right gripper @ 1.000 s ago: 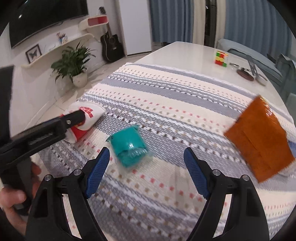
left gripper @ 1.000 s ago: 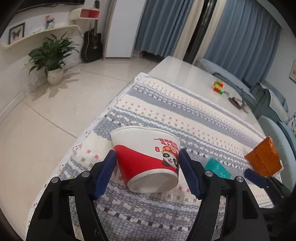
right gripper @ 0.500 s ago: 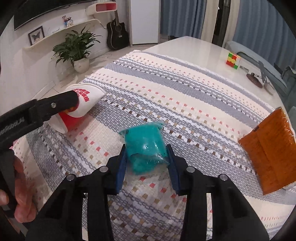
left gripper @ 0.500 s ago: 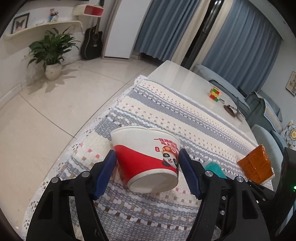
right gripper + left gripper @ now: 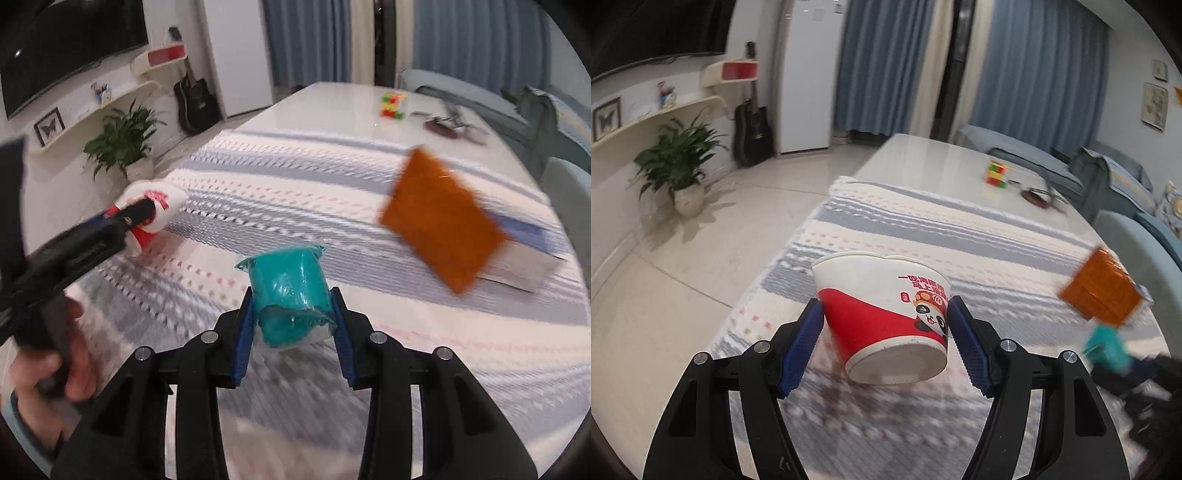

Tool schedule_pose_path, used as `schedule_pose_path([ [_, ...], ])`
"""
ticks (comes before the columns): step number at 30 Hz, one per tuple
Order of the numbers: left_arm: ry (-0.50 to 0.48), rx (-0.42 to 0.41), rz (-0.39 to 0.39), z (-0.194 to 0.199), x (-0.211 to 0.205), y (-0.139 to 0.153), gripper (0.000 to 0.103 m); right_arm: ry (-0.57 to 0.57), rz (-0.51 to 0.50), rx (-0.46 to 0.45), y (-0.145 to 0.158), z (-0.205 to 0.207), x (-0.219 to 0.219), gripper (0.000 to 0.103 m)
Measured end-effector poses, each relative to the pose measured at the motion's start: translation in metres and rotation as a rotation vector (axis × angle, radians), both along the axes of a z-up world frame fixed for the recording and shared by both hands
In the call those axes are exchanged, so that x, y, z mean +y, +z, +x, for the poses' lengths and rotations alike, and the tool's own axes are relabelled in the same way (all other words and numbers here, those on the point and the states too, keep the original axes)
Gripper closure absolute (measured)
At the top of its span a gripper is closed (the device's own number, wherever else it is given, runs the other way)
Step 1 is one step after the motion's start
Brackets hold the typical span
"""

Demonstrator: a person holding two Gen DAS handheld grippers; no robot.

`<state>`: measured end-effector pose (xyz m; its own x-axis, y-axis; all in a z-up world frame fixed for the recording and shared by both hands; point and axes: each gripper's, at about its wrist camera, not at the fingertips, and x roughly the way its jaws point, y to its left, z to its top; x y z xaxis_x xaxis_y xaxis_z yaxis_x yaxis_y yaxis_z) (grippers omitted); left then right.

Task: Collect trash
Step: 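Carry the paper bowl and teal packet to the wastebasket and release both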

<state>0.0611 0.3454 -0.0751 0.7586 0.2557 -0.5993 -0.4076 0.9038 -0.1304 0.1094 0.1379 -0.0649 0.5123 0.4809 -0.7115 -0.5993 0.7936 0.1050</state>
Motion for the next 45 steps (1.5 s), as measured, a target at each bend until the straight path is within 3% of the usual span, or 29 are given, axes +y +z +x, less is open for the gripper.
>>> schedule_pose_path([
  [8,-0.253,-0.130,-0.003,-0.022,-0.118,0.069,0.036,-0.233,-0.017,-0.132,0.077,-0.025,-0.154,0.068],
  [13,-0.432,-0.188,-0.065,-0.019,-0.200,0.103,0.036,-0.416,0.004,-0.171,0.103,-0.050,-0.256,0.068],
  [19,-0.687,-0.183,-0.154,-0.009,-0.304,0.122,0.036,-0.598,0.131,-0.064,0.096,-0.079,-0.368,0.068],
  [25,-0.832,-0.122,-0.116,0.008,-0.389,0.104,0.036,-0.766,0.121,0.018,0.049,-0.096,-0.450,0.067],
  [28,-0.907,-0.049,-0.117,0.025,-0.429,0.088,0.036,-0.809,0.106,0.063,0.022,-0.097,-0.468,0.067],
  [32,-1.071,0.193,-0.332,0.059,-0.468,0.043,0.036,-0.860,0.098,0.168,-0.018,-0.096,-0.488,0.067],
  [37,-1.071,0.287,-0.312,0.082,-0.504,-0.009,0.036,-0.908,0.139,0.255,-0.052,-0.094,-0.501,0.067],
  [41,-1.074,0.334,-0.307,0.089,-0.516,-0.033,0.034,-0.931,0.125,0.294,-0.069,-0.089,-0.503,0.065],
  [44,-1.052,0.358,-0.309,0.091,-0.515,-0.042,0.019,-0.950,0.111,0.301,-0.076,-0.086,-0.509,0.060],
  [45,-1.047,0.355,-0.318,0.091,-0.511,-0.042,0.018,-0.960,0.114,0.302,-0.078,-0.086,-0.511,0.057],
])
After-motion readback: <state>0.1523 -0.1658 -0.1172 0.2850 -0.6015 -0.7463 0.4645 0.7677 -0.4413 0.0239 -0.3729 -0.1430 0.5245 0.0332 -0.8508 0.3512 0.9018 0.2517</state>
